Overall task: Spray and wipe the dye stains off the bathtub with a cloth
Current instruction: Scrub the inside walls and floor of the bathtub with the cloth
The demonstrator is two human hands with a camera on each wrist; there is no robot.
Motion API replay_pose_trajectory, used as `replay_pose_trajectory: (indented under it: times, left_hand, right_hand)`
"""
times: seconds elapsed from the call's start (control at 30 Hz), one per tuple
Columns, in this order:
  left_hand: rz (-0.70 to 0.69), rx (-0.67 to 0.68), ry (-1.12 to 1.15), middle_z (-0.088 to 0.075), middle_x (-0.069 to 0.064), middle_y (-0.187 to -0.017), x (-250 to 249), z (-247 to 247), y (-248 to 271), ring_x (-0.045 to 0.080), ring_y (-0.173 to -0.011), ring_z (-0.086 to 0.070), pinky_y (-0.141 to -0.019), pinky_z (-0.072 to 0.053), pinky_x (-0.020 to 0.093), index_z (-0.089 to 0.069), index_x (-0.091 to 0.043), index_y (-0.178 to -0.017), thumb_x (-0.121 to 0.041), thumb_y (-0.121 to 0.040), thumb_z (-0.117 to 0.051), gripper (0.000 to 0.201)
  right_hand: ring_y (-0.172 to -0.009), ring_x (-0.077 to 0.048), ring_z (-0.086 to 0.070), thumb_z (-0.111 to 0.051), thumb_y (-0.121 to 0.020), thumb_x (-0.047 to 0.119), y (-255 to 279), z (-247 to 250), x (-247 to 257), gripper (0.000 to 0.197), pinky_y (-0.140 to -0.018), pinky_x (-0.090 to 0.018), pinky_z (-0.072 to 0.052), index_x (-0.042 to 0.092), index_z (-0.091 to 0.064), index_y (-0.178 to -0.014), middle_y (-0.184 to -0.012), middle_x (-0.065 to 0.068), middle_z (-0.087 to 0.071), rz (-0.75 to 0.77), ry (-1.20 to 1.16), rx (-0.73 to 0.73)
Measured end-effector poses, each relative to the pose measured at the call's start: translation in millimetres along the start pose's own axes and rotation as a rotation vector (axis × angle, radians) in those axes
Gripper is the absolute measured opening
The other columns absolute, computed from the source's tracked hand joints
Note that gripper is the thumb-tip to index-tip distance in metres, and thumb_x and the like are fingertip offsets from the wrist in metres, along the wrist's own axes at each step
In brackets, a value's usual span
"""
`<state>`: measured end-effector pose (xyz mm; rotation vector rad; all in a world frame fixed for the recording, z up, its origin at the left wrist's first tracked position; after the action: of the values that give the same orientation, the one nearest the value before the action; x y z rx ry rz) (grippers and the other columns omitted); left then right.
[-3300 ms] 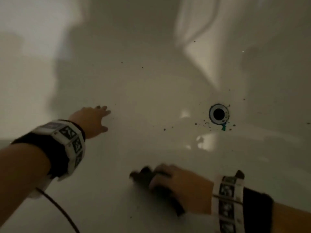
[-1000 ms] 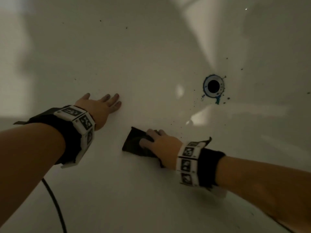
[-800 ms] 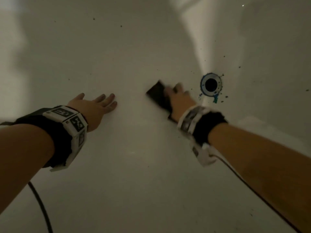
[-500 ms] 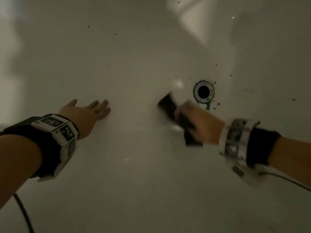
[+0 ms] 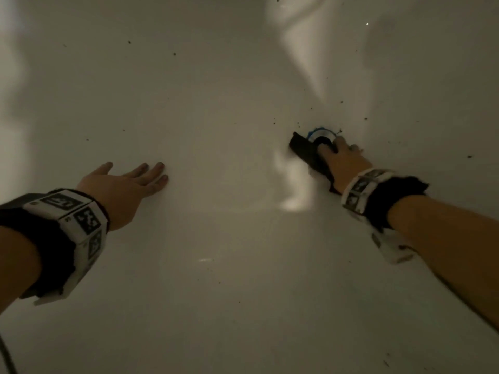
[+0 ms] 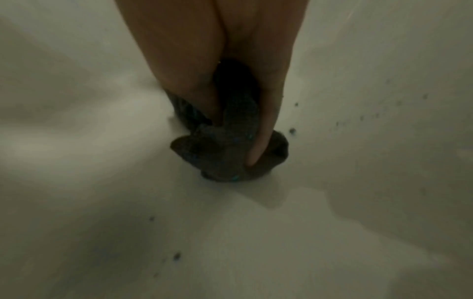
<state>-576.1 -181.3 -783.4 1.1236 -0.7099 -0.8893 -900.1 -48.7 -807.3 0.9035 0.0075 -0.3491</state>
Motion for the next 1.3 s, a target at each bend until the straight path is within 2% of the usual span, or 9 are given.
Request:
replay_pose_trajectory:
  times: [0.13, 0.27, 0.33, 0.43, 0.57, 0.77, 0.93, 1.17, 1.3]
  left_hand:
    - [-0.004, -0.016, 0.003, 0.029, -0.013, -0.151, 2, 0, 0, 0.005, -0.143, 0.008, -0.116, -0.007, 0.040, 0.021, -0.032, -0.144, 0.000, -0.087, -0.016, 0.076]
    - [-0.007, 0.000, 0.001, 0.028, -0.012, -0.151, -1, 0, 1, 0.005, -0.144, 0.008, -0.116, -0.006, 0.040, 0.020, -0.031, -0.145, 0.000, -0.087, -0.016, 0.075]
    - [-0.011, 0.007, -0.015, 0.027, -0.012, -0.151, -2, 2, 1, 0.005, -0.144, 0.008, -0.116, -0.005, 0.040, 0.019, -0.031, -0.145, -0.001, -0.088, -0.015, 0.073]
    - [-0.003, -0.010, -0.016, 0.026, -0.013, -0.152, 2, 4, -1, 0.005, -0.144, 0.008, -0.116, -0.004, 0.040, 0.019, -0.032, -0.145, -0.001, -0.088, -0.015, 0.073]
    - [0.015, -0.001, -0.040, 0.026, -0.011, -0.152, 0, 2, 3, 0.006, -0.144, 0.007, -0.116, -0.004, 0.040, 0.019, -0.030, -0.146, -0.003, -0.089, -0.015, 0.072]
    - [0.064, -0.383, 0.183, -0.020, -0.007, -0.155, -21, 56, 2, 0.006, -0.140, -0.023, -0.116, -0.009, 0.029, -0.012, -0.028, -0.149, -0.017, -0.095, -0.034, 0.060]
    - [0.015, -0.414, 0.346, 0.014, -0.004, -0.157, -49, 92, -34, 0.016, -0.145, 0.004, -0.118, -0.005, 0.044, 0.008, -0.027, -0.149, -0.022, -0.095, -0.044, 0.076]
    - [0.000, -0.335, 0.326, 0.030, -0.004, -0.151, -66, 79, -55, 0.023, -0.143, 0.017, -0.116, -0.018, 0.048, 0.014, -0.029, -0.147, -0.029, -0.090, -0.058, 0.092]
    - [-0.003, -0.351, 0.328, 0.031, -0.002, -0.151, -67, 78, -55, 0.024, -0.143, 0.018, -0.115, -0.019, 0.049, 0.014, -0.028, -0.147, -0.022, -0.092, -0.056, 0.090]
  right_hand:
    - [-0.124, -0.035, -0.035, -0.056, -0.088, 0.010, 23, 1, 0, 0.059, -0.099, -0.040, -0.040, 0.020, -0.031, -0.141, -0.147, -0.015, -0.020, 0.253, 0.041, 0.044]
    - [-0.136, -0.034, -0.022, -0.041, -0.096, 0.012, 76, -58, 3, 0.054, -0.108, -0.043, -0.031, 0.026, -0.024, -0.145, -0.155, -0.008, -0.007, 0.622, 0.582, 0.481]
    - [-0.130, -0.041, -0.032, -0.046, -0.095, 0.022, 66, -68, -10, 0.044, -0.100, -0.048, -0.040, 0.027, -0.040, -0.138, -0.151, -0.013, -0.022, 0.573, 0.656, 0.480]
    - [-0.077, -0.042, -0.066, -0.054, -0.078, 0.039, 36, -45, -13, 0.027, -0.050, -0.047, -0.056, 0.027, -0.073, -0.093, -0.103, -0.016, -0.067, 0.327, 0.596, 0.267]
    - [-0.129, -0.042, -0.025, -0.050, -0.092, 0.025, 9, -2, -26, 0.049, -0.100, -0.047, -0.037, 0.024, -0.032, -0.138, -0.145, -0.016, -0.018, 0.111, 0.291, 0.111]
    - [-0.125, -0.046, -0.029, -0.064, -0.080, 0.007, 10, 69, -46, 0.071, -0.096, -0.049, -0.037, 0.015, -0.025, -0.140, -0.146, -0.023, -0.012, -0.302, -0.142, -0.203]
    - [-0.133, -0.048, -0.018, -0.059, -0.087, 0.028, -4, 90, -103, 0.087, -0.106, -0.054, -0.022, 0.004, -0.002, -0.147, -0.150, -0.031, -0.001, -0.566, 0.079, -0.205]
    - [-0.138, -0.041, -0.012, -0.058, -0.088, 0.027, -20, 9, -42, 0.082, -0.111, -0.047, -0.019, 0.012, -0.004, -0.148, -0.151, -0.027, 0.000, -0.495, -0.267, -0.093]
    - [-0.114, -0.044, -0.043, -0.059, -0.081, 0.005, -9, 13, -39, 0.056, -0.099, -0.044, -0.040, 0.011, -0.039, -0.134, -0.138, -0.022, -0.028, -0.336, -0.479, -0.192]
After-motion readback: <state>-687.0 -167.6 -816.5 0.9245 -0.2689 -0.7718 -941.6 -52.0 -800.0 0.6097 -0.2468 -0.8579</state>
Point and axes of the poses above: each hand's wrist, its own y-axis away from the middle knuckle, its own z-axis out of the back of the hand, x = y × z, the point moved 5 cm from there along -y, towards the middle knuckle
